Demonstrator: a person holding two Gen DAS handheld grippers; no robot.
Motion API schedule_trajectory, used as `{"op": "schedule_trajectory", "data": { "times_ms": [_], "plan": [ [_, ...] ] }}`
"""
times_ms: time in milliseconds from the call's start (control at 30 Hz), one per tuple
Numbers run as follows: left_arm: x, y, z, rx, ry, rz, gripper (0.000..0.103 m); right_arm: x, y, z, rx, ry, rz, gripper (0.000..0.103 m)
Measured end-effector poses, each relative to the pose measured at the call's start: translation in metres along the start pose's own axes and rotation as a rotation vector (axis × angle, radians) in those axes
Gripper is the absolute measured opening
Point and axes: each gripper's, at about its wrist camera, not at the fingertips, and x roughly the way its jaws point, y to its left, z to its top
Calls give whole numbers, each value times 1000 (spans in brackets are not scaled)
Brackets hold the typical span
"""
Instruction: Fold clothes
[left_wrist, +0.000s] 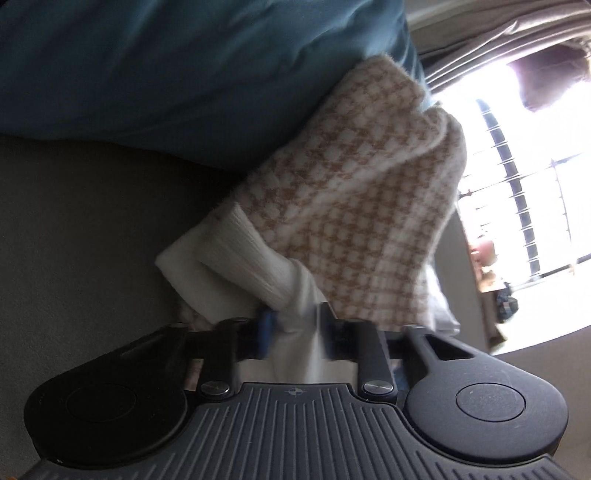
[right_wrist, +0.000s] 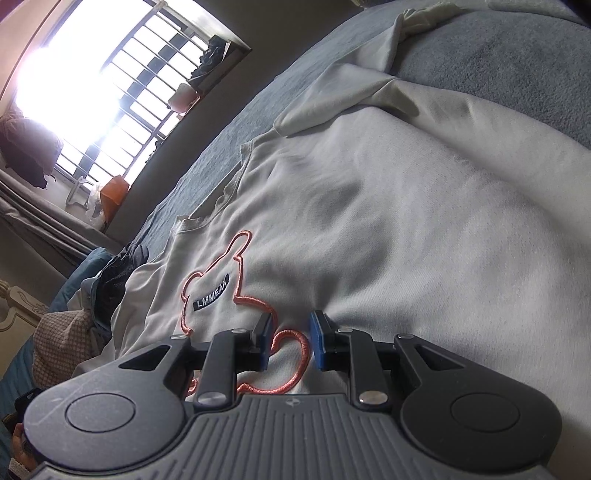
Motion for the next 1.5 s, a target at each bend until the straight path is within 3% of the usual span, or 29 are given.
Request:
{"op": "schedule_trajectory", "data": {
  "times_ms": [100,167,267,367,500,667,800,867,1000,1167,1300,1433,1500],
  "plan": [
    [-12,-13,4,63,-19,-33,8,0,0,-1,7,-6,-2,23],
    [-28,-29,7,131,-26,-131,7,0,0,-2,9,-9,-3,23],
    [-73,-56,7,282,-67,-342,7,0,0,-2,8,-9,-2,23],
    [-112,-57,1,393,-112,-429,7,1,-1,-2,10,-9,-2,23],
    [-107,-4,-6,421,-85,-253,7,1,-2,-3,19,-17,3,23],
    [-65,69,0,355,2,-36,7,1,-2,-3,26,-13,4,23],
    [-83,88,-6,380,-14,-17,8,1,-1,-2,28,-9,-2,23],
    [-83,85,-4,391,15,-13,9,1,-1,-3,33,-13,-5,23],
    [-63,61,-4,412,79,39,25,1,-1,-3,39,-18,-6,23],
    [-68,40,-18,547,120,81,29,2,-1,-3,41,-19,-7,23],
    [-82,27,-22,689,39,107,33,3,0,-2,38,-17,-10,23],
    [-78,27,-1,635,15,113,42,3,0,-3,40,-18,-11,23],
    [-65,30,13,582,51,112,42,3,0,-3,44,-21,-13,23]
  ]
}}
